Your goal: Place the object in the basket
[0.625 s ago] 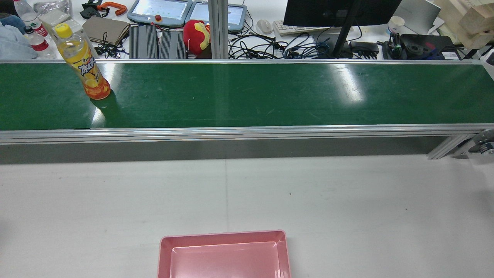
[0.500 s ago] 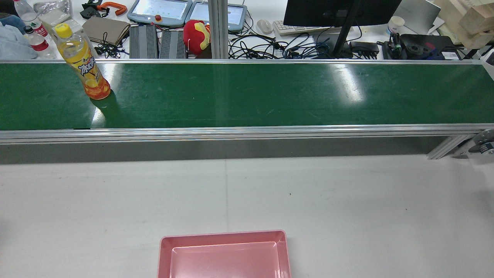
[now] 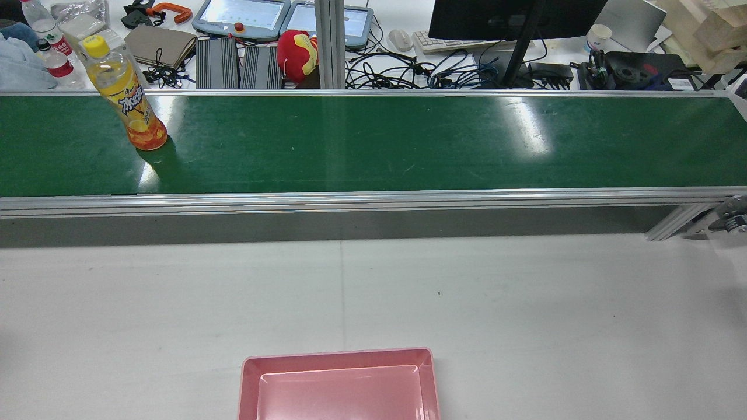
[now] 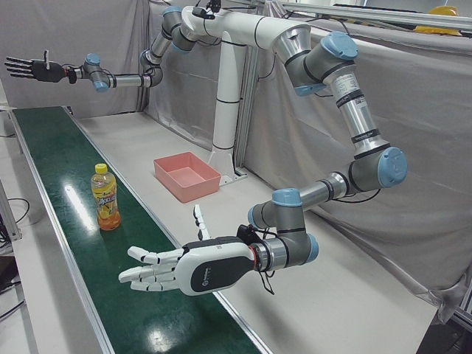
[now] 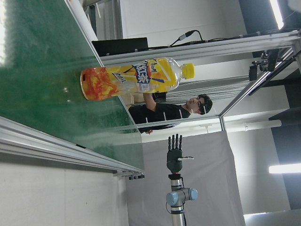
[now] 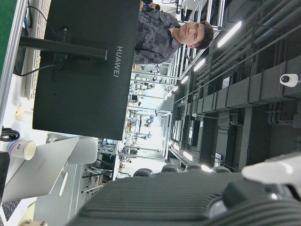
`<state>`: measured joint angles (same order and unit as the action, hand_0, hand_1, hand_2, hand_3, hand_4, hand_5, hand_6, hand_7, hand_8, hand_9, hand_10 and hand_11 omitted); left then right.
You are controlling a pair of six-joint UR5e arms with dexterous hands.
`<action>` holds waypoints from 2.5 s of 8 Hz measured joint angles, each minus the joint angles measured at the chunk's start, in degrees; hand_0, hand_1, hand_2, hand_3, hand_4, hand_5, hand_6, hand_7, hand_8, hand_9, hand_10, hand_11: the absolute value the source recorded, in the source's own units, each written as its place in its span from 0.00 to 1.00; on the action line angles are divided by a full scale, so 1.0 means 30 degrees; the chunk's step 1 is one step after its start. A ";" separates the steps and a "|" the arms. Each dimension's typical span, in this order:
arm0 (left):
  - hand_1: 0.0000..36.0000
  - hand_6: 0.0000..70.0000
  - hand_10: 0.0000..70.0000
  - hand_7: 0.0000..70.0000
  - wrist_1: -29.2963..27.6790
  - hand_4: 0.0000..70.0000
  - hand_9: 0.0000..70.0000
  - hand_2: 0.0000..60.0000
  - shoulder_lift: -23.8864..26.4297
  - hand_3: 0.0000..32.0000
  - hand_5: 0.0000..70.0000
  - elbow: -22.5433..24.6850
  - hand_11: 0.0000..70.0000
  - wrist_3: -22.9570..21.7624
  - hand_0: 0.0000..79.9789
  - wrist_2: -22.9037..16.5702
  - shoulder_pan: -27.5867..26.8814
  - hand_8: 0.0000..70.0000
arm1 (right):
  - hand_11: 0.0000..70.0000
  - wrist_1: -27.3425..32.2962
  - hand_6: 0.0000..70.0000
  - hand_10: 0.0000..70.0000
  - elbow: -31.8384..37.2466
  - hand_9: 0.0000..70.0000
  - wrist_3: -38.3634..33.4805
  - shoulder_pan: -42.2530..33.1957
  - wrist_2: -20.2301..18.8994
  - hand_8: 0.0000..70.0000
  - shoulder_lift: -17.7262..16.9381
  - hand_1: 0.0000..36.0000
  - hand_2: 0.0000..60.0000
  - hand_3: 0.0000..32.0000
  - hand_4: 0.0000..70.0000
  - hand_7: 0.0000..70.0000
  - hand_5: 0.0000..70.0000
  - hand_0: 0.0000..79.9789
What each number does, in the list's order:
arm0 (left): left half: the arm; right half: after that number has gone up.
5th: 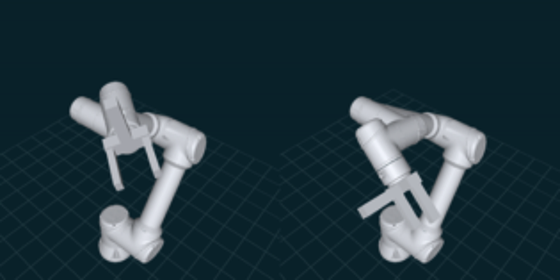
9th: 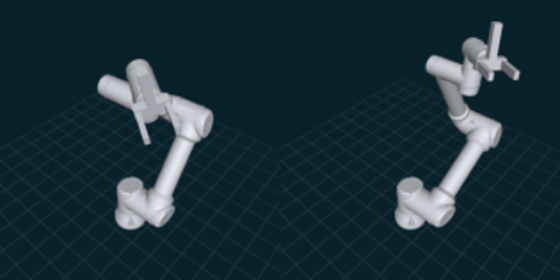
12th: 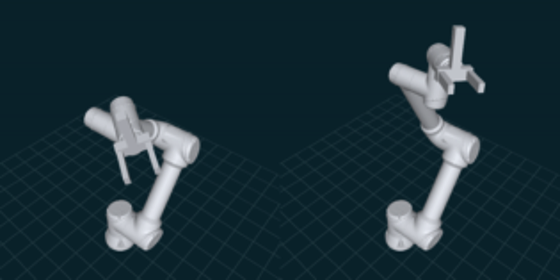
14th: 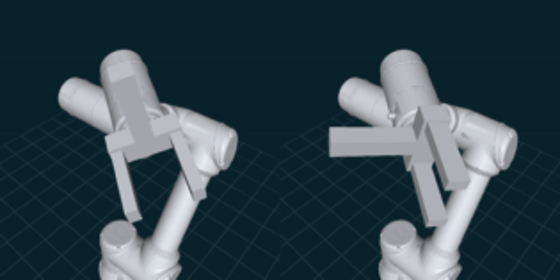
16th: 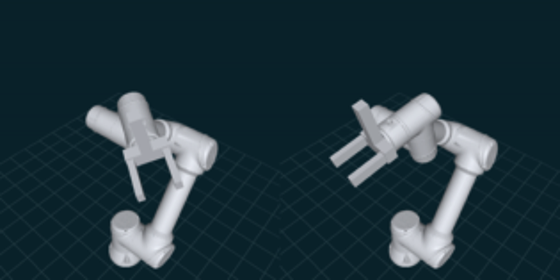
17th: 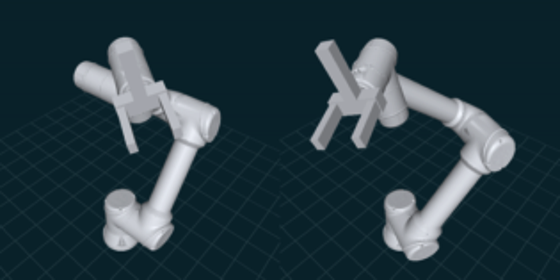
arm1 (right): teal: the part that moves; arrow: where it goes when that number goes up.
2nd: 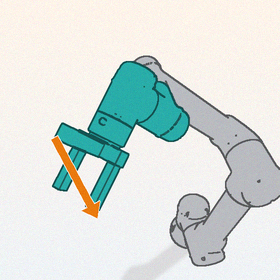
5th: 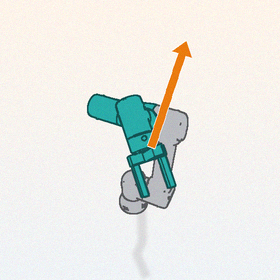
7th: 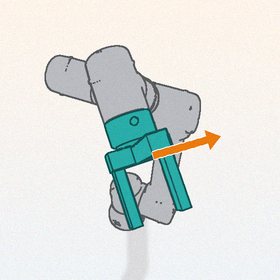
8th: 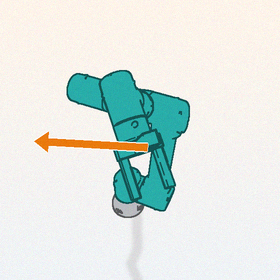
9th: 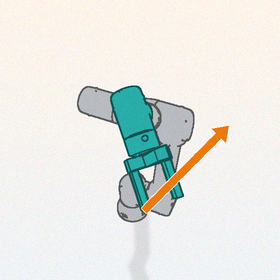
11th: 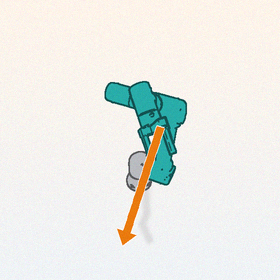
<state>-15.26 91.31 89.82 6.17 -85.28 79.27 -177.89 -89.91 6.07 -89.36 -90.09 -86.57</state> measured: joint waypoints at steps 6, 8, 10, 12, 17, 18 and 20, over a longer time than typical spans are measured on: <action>0.26 0.00 0.14 0.03 0.3532 0.02 0.18 0.00 0.1852 0.00 0.42 0.1920 0.22 0.2593 0.66 -0.0464 -0.0855 0.14 | 0.00 0.0000 0.00 0.00 0.0000 0.00 -0.0001 0.0002 0.0002 0.00 0.0000 0.00 0.00 0.00 0.00 0.00 0.00 0.00; 0.26 0.00 0.13 0.03 0.4570 0.01 0.18 0.00 0.2997 0.01 0.42 0.1915 0.22 0.3224 0.65 -0.0453 -0.1793 0.15 | 0.00 0.0000 0.00 0.00 0.0001 0.00 0.0000 0.0001 0.0000 0.00 0.0000 0.00 0.00 0.00 0.00 0.00 0.00 0.00; 0.24 0.00 0.15 0.02 0.4811 0.01 0.19 0.00 0.3329 0.07 0.41 0.2000 0.23 0.3775 0.66 -0.0443 -0.2273 0.15 | 0.00 0.0000 0.00 0.00 0.0000 0.00 0.0000 -0.0001 0.0000 0.00 0.0000 0.00 0.00 0.00 0.00 0.00 0.00 0.00; 0.22 0.00 0.16 0.01 0.4816 0.00 0.19 0.00 0.3309 0.14 0.40 0.2051 0.25 0.3943 0.67 -0.0402 -0.3268 0.15 | 0.00 0.0000 0.00 0.00 0.0000 0.00 0.0000 -0.0006 0.0001 0.00 0.0001 0.00 0.00 0.00 0.00 0.00 0.00 0.00; 0.25 0.00 0.16 0.02 0.4941 0.02 0.19 0.00 0.3513 0.09 0.43 0.2102 0.25 0.4194 0.67 0.2322 -0.5652 0.15 | 0.00 0.0000 0.00 0.00 0.0000 0.00 0.0000 -0.0003 0.0001 0.00 0.0000 0.00 0.00 0.00 0.00 0.00 0.00 0.00; 0.24 0.00 0.16 0.03 0.5284 0.02 0.19 0.00 0.3804 0.06 0.43 0.2098 0.26 0.4466 0.67 0.2832 -0.5873 0.15 | 0.00 0.0000 0.00 0.00 0.0001 0.00 -0.0001 -0.0006 0.0001 0.00 0.0000 0.00 0.00 0.00 0.00 0.00 0.00 0.00; 0.26 0.00 0.15 0.03 0.5955 0.03 0.19 0.00 0.4473 0.04 0.43 0.2129 0.25 0.4835 0.67 0.3130 -0.6094 0.15 | 0.00 -0.0001 0.00 0.00 0.0000 0.00 0.0000 0.0001 0.0000 0.00 -0.0001 0.00 0.00 0.00 0.00 0.00 0.00 0.00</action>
<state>2.61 104.73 96.21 20.68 -75.89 60.99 -177.89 -89.91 6.07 -89.36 -90.09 -86.57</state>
